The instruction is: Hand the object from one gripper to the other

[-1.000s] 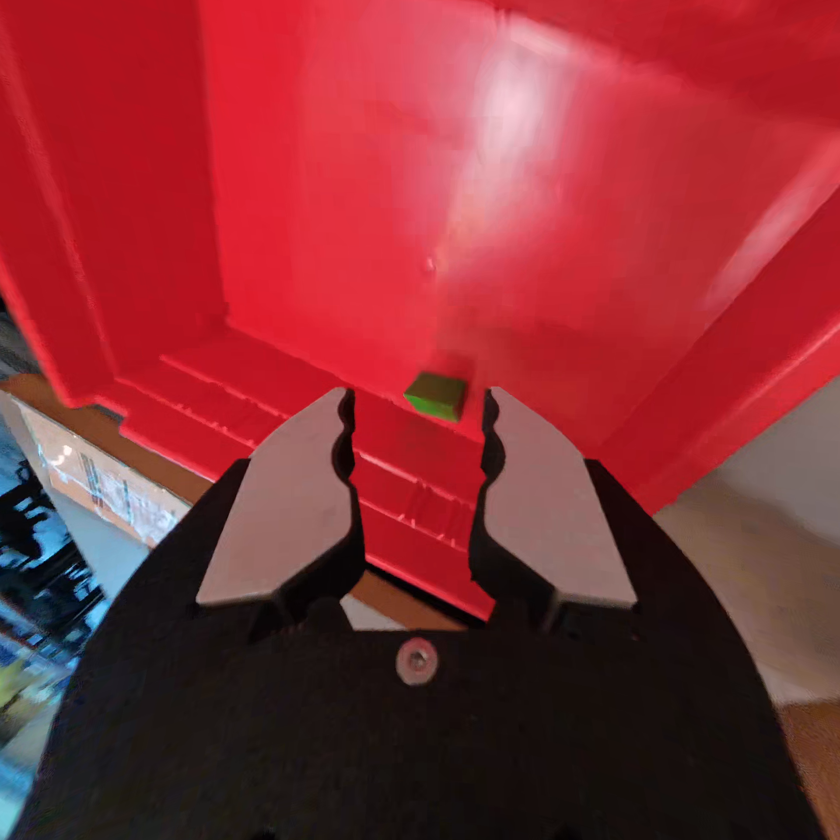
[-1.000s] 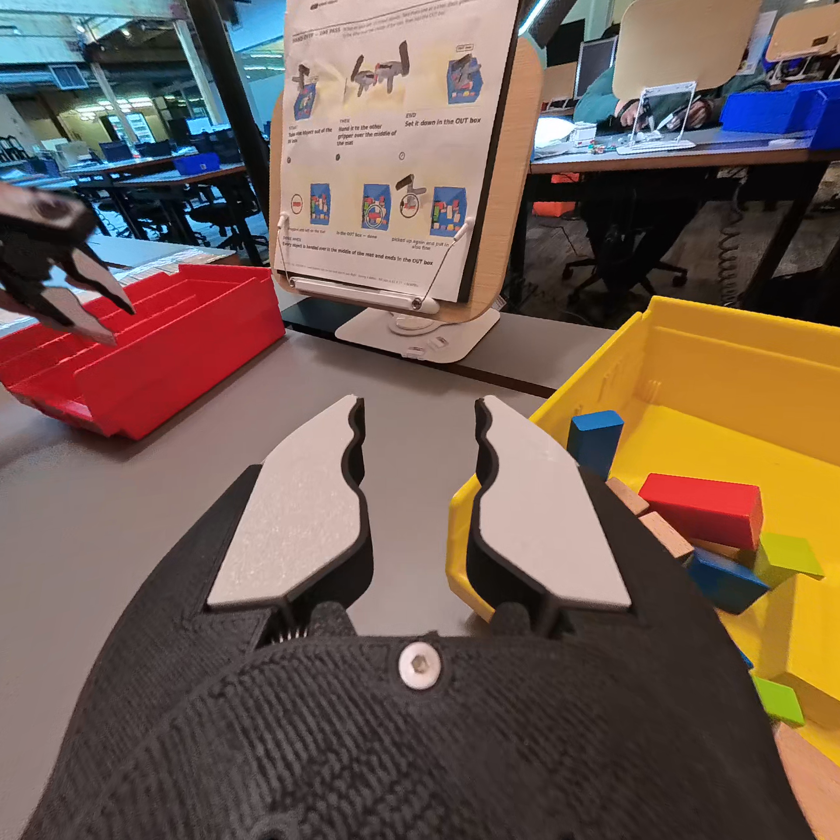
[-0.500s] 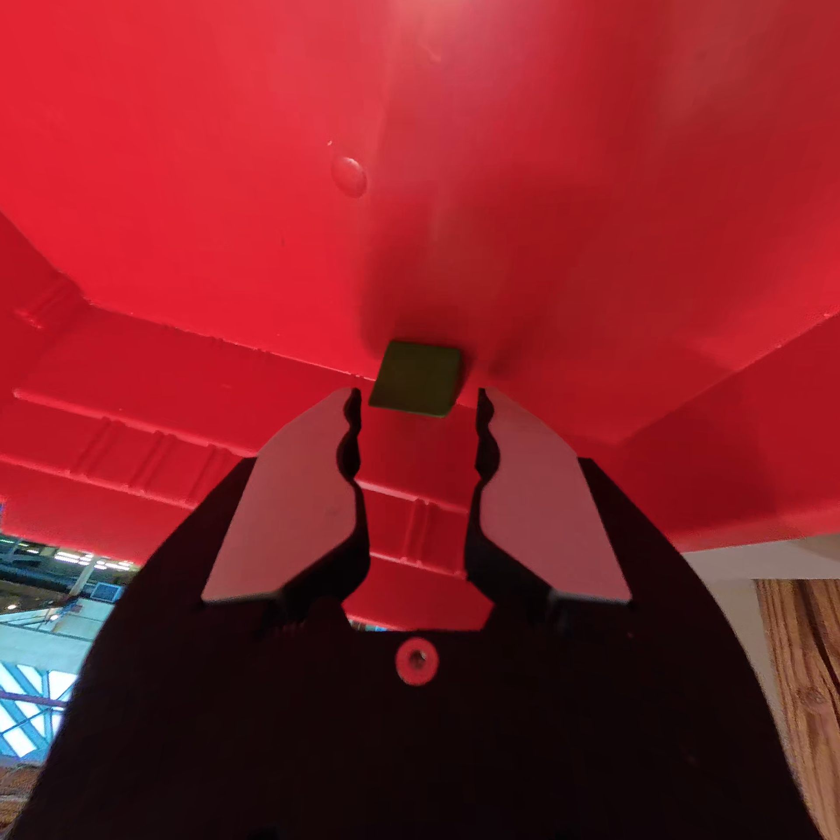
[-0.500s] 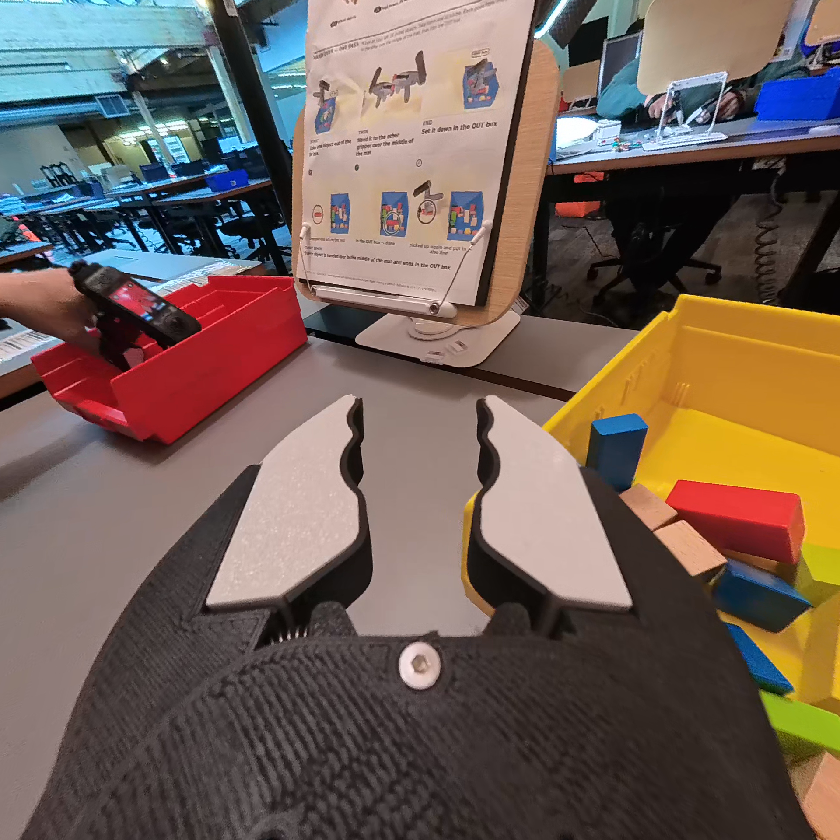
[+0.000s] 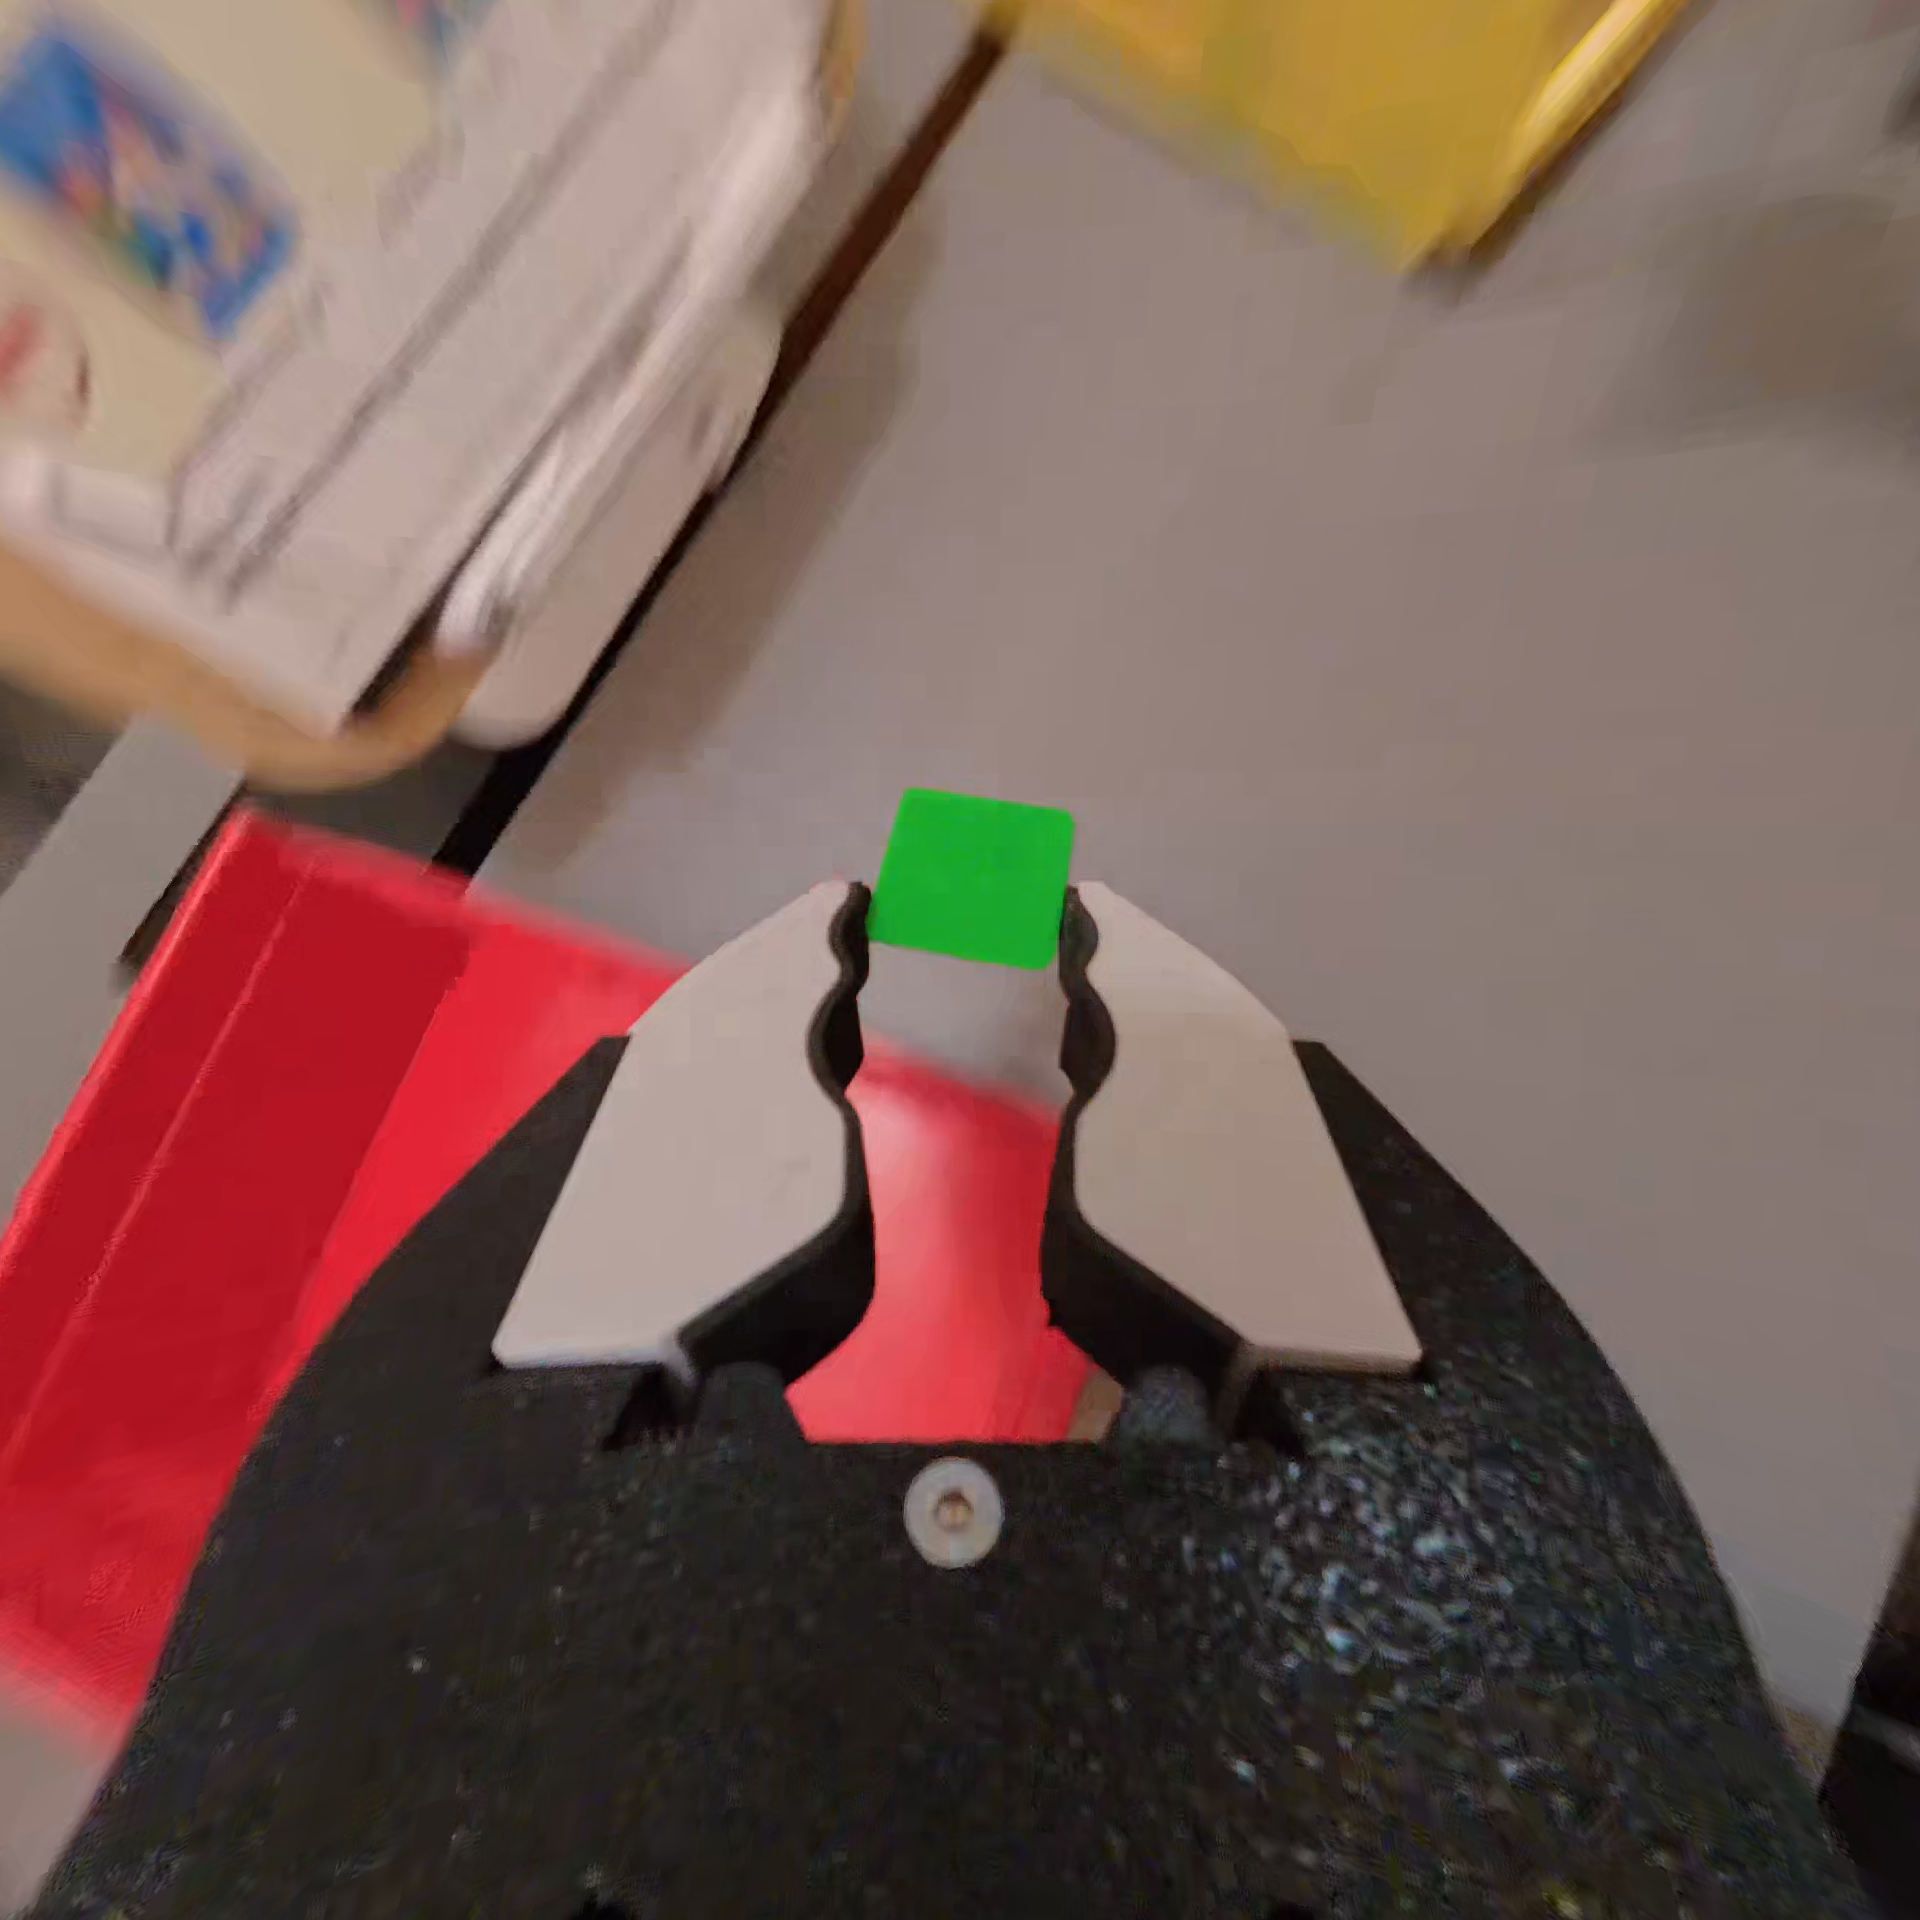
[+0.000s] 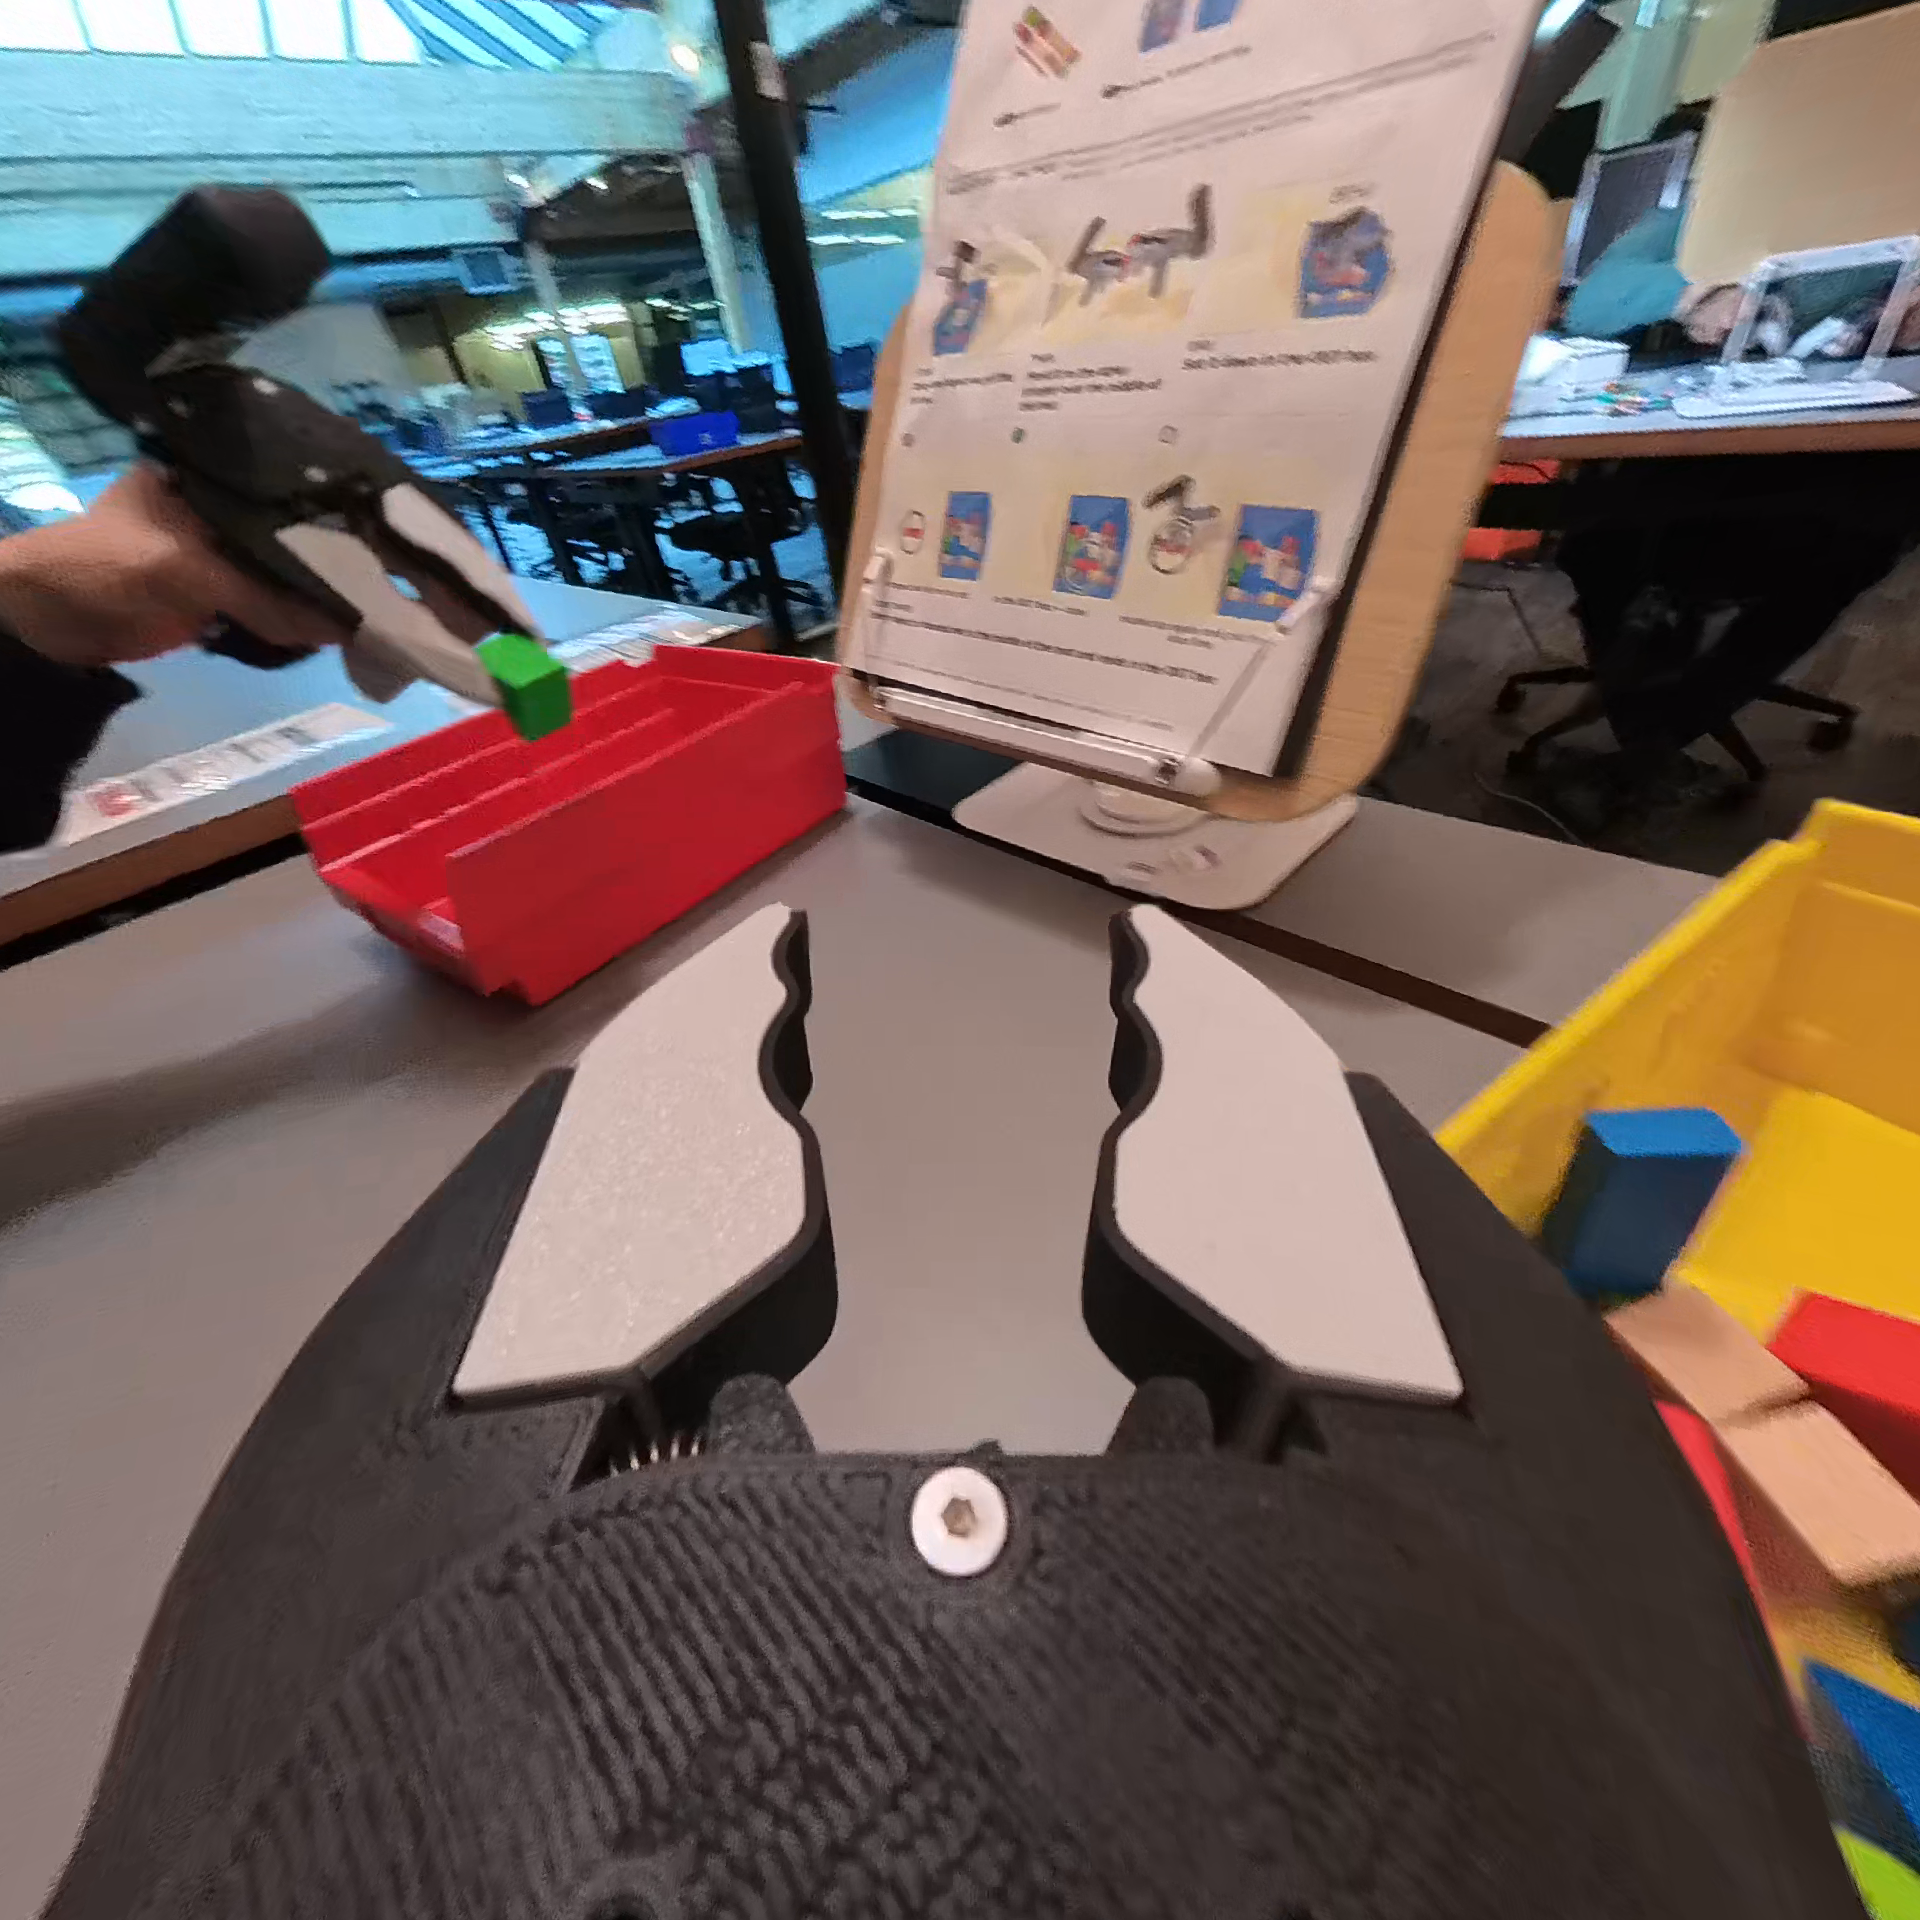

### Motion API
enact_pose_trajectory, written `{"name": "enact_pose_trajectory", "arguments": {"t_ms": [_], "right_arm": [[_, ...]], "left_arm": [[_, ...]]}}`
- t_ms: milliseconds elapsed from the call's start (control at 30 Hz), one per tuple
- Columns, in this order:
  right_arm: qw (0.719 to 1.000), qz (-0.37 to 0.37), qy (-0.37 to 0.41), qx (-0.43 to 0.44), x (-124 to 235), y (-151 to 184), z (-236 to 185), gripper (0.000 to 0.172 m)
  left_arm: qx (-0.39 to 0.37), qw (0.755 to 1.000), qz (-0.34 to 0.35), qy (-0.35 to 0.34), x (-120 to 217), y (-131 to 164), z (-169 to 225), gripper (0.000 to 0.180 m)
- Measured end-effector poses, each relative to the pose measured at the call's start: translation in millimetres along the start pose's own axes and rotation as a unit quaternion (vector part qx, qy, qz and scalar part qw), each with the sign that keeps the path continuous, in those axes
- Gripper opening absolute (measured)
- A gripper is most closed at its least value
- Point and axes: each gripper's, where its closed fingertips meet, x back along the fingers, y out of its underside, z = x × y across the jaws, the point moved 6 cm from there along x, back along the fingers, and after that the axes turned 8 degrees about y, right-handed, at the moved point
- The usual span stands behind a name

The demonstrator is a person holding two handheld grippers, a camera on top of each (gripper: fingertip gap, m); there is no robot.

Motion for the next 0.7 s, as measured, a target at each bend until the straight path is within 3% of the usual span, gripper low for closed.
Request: {"name": "enact_pose_trajectory", "arguments": {"t_ms": [33,167,300,533,700], "right_arm": [[1.000,0.007,-0.022,-0.004,-2.4,-2.2,-8.1,0.058],[0.990,0.052,-0.129,-0.032,-8.8,-14.6,-45.8,0.062],[0.975,0.085,-0.201,-0.028,-9.5,-25.2,-77.2,0.064],[0.973,0.082,-0.207,0.059,-9.5,-27.8,-101.9,0.061],[0.967,0.119,-0.203,0.099,-6.9,-32.7,-111.1,0.052]], "left_arm": [[-0.009,0.998,0.062,0.032,1.1,-17.1,14.9,0.034],[-0.057,0.953,0.260,0.146,-3.9,-67.9,70.7,0.034],[-0.087,0.897,0.354,0.249,-22.8,-96.5,112.8,0.034],[-0.180,0.868,0.389,0.250,-58.8,-119.1,144.2,0.034],[-0.195,0.863,0.382,0.267,-63.4,-119.5,153.3,0.034]]}}
